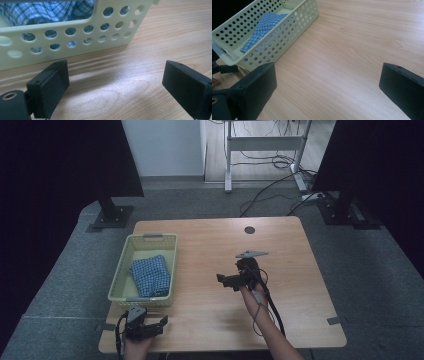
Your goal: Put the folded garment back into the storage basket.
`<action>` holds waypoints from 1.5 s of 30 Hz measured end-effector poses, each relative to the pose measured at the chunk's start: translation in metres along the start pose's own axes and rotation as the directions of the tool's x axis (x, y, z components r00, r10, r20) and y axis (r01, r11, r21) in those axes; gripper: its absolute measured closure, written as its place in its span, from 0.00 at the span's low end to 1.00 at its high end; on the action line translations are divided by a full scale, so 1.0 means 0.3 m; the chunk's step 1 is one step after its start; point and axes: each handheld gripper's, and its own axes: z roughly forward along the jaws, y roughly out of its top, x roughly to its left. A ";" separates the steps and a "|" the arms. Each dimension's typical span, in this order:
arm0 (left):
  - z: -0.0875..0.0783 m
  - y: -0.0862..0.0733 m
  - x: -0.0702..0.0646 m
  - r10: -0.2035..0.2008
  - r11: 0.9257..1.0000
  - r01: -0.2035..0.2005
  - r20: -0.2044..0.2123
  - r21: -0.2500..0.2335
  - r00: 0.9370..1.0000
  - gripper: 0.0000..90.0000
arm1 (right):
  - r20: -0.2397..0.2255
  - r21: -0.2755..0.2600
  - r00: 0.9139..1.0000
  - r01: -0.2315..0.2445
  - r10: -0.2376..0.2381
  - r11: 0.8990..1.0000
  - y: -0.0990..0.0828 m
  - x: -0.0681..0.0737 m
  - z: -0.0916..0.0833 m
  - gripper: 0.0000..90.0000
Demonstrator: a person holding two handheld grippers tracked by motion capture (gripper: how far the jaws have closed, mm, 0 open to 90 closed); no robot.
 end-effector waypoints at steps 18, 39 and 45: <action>0.002 -0.001 -0.002 0.004 1.000 -0.004 -0.003 0.009 1.000 0.08 | 0.040 -0.071 0.998 -0.042 0.045 0.997 -0.145 -0.103 -0.162 0.01; 0.002 -0.003 -0.006 0.009 1.000 -0.009 -0.017 0.009 1.000 0.08 | 0.087 -0.148 0.990 -0.096 0.110 0.984 -0.342 -0.256 -0.266 0.01; 0.003 -0.002 -0.006 0.010 1.000 -0.010 -0.017 0.014 1.000 0.08 | 0.106 -0.135 0.986 -0.117 0.132 0.984 -0.403 -0.298 -0.282 0.01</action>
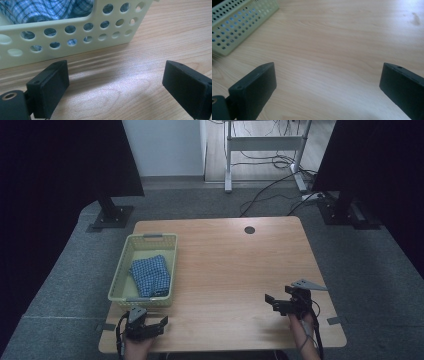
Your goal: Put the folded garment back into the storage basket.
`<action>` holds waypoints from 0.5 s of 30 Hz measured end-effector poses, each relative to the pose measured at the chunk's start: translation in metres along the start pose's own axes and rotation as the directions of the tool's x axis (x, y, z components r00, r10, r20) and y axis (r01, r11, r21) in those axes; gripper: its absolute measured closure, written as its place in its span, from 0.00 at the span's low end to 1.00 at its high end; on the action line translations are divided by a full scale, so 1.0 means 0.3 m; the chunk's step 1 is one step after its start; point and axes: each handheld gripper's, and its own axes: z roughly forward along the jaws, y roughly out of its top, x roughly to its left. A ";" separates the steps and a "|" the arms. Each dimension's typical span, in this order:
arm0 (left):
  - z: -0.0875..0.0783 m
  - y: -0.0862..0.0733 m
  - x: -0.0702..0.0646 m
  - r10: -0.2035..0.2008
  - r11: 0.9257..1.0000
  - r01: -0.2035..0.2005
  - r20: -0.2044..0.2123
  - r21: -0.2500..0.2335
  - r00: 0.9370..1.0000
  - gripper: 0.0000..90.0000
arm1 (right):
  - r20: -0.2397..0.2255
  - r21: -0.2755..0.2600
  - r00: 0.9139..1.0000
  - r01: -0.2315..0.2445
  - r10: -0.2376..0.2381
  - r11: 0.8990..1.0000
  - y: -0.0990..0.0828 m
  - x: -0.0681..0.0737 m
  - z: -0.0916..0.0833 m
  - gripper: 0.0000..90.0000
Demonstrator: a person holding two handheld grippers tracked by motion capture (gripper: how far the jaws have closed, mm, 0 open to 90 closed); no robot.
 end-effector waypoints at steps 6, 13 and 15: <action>0.001 0.001 -0.003 0.006 1.000 -0.006 0.000 0.005 1.000 0.08 | 0.030 0.001 0.999 -0.018 0.018 1.000 -0.057 -0.054 -0.021 0.00; 0.003 0.001 -0.004 0.009 1.000 -0.009 -0.002 0.007 1.000 0.08 | 0.064 0.014 0.997 -0.047 0.046 0.999 -0.117 -0.104 -0.035 0.00; 0.003 0.001 -0.004 0.008 1.000 -0.008 0.000 0.008 1.000 0.08 | 0.079 0.014 0.996 -0.043 0.041 0.999 -0.130 -0.113 -0.034 0.00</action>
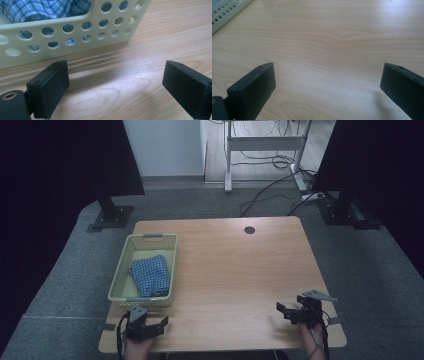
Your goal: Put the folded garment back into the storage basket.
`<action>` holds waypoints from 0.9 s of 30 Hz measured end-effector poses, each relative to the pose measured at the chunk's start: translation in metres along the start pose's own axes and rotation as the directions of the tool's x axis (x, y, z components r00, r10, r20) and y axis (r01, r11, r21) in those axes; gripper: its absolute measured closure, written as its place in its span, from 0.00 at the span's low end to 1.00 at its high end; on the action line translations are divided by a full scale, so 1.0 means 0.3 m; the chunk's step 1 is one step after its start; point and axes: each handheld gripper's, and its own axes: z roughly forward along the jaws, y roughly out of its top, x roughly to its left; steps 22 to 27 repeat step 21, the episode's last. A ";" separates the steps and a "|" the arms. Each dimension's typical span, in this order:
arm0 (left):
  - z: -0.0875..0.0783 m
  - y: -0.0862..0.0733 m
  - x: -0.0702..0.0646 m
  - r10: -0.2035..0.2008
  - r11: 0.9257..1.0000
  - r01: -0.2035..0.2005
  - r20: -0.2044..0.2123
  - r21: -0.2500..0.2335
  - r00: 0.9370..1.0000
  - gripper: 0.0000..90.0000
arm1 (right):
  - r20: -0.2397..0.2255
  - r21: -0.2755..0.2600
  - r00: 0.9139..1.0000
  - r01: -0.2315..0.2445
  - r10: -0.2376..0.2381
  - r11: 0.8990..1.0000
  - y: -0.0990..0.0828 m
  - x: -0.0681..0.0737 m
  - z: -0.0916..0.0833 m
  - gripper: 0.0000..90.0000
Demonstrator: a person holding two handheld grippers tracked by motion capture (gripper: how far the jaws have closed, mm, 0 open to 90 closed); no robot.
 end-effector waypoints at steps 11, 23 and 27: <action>0.004 0.003 -0.002 0.011 1.000 -0.011 0.015 0.018 1.000 0.08 | 0.063 0.038 0.997 0.035 -0.037 0.999 -0.019 -0.013 0.028 0.00; 0.001 0.003 0.006 -0.009 1.000 0.008 0.018 0.011 1.000 0.08 | 0.073 0.039 0.996 0.046 -0.049 0.998 -0.018 -0.009 0.029 0.00; 0.001 0.003 0.006 -0.009 1.000 0.008 0.018 0.011 1.000 0.08 | 0.073 0.039 0.996 0.046 -0.049 0.998 -0.018 -0.009 0.029 0.00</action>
